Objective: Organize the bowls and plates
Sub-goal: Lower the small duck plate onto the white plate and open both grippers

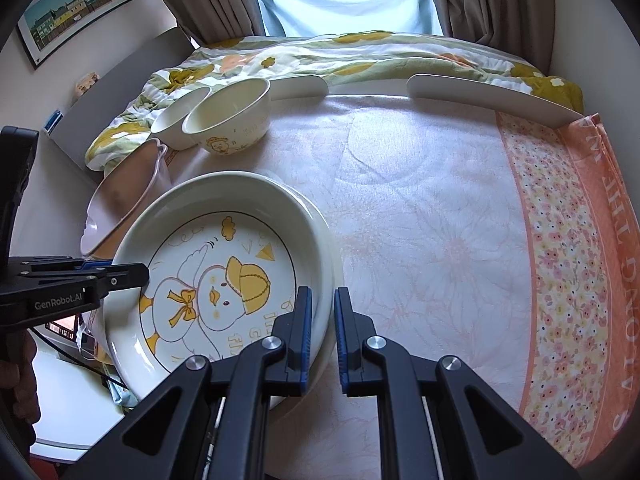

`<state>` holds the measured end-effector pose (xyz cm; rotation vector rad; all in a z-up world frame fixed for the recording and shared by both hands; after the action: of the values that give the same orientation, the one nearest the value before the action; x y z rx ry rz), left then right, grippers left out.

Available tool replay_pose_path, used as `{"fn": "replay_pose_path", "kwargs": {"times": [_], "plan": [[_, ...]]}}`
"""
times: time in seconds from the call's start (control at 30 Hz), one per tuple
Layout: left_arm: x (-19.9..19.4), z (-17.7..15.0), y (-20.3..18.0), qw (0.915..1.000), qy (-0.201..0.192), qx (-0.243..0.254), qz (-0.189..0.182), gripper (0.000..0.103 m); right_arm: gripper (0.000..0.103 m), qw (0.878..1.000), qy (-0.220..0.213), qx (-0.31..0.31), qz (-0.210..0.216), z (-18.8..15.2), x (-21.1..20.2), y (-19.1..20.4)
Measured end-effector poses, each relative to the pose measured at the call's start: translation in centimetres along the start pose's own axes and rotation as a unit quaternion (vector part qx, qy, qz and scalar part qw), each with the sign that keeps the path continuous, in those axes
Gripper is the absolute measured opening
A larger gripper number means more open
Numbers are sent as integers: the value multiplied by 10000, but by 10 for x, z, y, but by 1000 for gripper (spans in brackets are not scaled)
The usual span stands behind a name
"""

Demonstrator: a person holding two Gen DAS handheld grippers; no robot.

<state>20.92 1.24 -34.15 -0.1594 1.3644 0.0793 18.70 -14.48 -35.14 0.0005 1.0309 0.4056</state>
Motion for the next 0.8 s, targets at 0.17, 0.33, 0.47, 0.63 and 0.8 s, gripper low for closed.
{"fn": "replay_pose_path", "kwargs": {"times": [0.17, 0.33, 0.47, 0.63, 0.8], "plan": [[3, 3, -1, 9992, 377, 82, 60, 15, 10, 9999, 14, 19, 115, -1, 0, -1], [3, 4, -4, 9977, 604, 235, 182, 15, 10, 9998, 47, 9, 180, -1, -1, -1], [-1, 5, -7, 9946, 571, 573, 649, 15, 10, 9997, 53, 7, 254, -1, -1, -2], [-3, 4, -11, 9938, 556, 684, 682, 15, 10, 9997, 71, -71, 243, 1, -1, 1], [-8, 3, -6, 9964, 466, 551, 442, 15, 10, 9997, 60, -25, 234, 2, -2, 1]]}}
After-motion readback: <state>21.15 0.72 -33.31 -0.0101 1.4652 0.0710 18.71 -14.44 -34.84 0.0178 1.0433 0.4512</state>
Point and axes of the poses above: each gripper's, at about its wrist camera, not at the fingertips, and x roughly the way its jaws point, y to its left, z to its top, the point moved 7 cm from there along x, roughly the way its jaws point, and after that the axes turned 7 degrees about -x, right-handed, at the moved point
